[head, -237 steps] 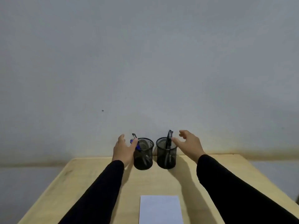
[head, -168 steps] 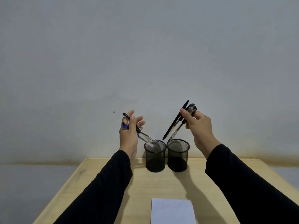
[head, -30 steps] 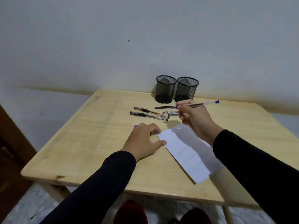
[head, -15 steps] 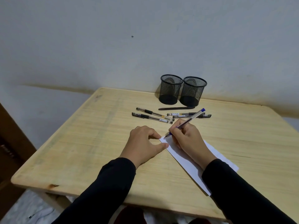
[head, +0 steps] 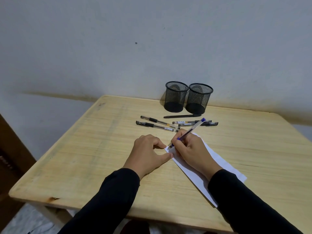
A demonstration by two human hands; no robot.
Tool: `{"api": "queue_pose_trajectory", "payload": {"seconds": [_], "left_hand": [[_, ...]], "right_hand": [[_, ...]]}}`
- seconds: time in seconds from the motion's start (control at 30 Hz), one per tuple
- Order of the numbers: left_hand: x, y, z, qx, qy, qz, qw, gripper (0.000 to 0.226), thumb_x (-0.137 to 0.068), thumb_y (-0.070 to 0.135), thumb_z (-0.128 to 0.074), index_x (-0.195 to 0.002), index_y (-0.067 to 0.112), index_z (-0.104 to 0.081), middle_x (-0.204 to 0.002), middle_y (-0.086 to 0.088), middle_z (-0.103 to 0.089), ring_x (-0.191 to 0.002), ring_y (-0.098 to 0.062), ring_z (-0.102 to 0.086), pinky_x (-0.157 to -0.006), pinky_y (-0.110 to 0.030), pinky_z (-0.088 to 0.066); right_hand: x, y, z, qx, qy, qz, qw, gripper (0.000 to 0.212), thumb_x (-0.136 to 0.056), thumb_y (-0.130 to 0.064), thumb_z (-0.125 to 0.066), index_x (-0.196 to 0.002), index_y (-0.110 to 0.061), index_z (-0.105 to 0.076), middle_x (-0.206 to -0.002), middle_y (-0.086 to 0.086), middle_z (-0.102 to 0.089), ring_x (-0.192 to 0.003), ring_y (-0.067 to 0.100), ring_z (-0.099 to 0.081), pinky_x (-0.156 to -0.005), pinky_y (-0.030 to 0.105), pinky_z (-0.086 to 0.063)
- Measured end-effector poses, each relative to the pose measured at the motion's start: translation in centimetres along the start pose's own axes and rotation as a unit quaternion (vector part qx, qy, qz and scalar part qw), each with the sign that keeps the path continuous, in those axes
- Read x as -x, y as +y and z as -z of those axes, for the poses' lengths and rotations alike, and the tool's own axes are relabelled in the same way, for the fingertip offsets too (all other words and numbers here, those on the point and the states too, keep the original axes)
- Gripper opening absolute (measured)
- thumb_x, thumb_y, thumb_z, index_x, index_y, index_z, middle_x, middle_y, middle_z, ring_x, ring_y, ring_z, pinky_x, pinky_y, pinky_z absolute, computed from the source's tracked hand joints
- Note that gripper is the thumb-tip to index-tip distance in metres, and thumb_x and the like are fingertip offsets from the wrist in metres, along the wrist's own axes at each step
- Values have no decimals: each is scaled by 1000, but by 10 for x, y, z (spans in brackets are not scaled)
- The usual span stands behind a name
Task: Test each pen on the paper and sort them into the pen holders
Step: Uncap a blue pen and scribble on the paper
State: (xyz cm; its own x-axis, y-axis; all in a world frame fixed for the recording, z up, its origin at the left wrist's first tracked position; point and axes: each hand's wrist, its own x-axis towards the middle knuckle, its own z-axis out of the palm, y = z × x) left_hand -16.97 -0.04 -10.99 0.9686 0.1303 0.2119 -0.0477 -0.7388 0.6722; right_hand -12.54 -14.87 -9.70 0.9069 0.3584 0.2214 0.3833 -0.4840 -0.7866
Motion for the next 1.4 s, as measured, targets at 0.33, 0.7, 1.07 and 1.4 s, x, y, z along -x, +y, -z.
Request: {"api": "queue_pose_trajectory", "payload": {"seconds": [0.33,0.7,1.07,1.4], "left_hand": [[0,-1,0,-2,-3,-1,1000,33,-67,51,-76,-91,29,-70,-94,17,-59,-103,-6,-50,-89,-22,-44],[1,0,1,-3,3,-4,1000,35,-68,51,-76,-93,27,-70,-95,17,-57,-105,-4,-48,-88,-18,-40],[0,-1,0,-14,6,-6,1000,38,-67,52,-76,-94,26,-70,-91,17,-56,-97,-4,-51,-87,-20,-45],[-10,-12,21,-43,88,21,995,32,-88,31,-61,-120,25,-62,-124,9,-58,-117,-12,-44,-90,-17,-29]], "right_hand": [[1,0,-1,-7,27,3,1000,13,-87,-5,-52,-80,-1,-62,-69,4,-62,-65,12,-54,-56,11,-41],[1,-1,-1,6,43,-14,999,16,-87,-9,-52,-84,2,-64,-74,16,-65,-68,22,-57,-62,29,-46],[0,0,-3,-2,52,-20,998,15,-90,-11,-51,-84,-4,-62,-73,14,-64,-66,19,-55,-60,24,-44],[1,-6,7,-232,106,-126,959,27,-91,-11,-49,-65,-8,-56,-47,2,-49,-39,9,-42,-40,18,-34]]}}
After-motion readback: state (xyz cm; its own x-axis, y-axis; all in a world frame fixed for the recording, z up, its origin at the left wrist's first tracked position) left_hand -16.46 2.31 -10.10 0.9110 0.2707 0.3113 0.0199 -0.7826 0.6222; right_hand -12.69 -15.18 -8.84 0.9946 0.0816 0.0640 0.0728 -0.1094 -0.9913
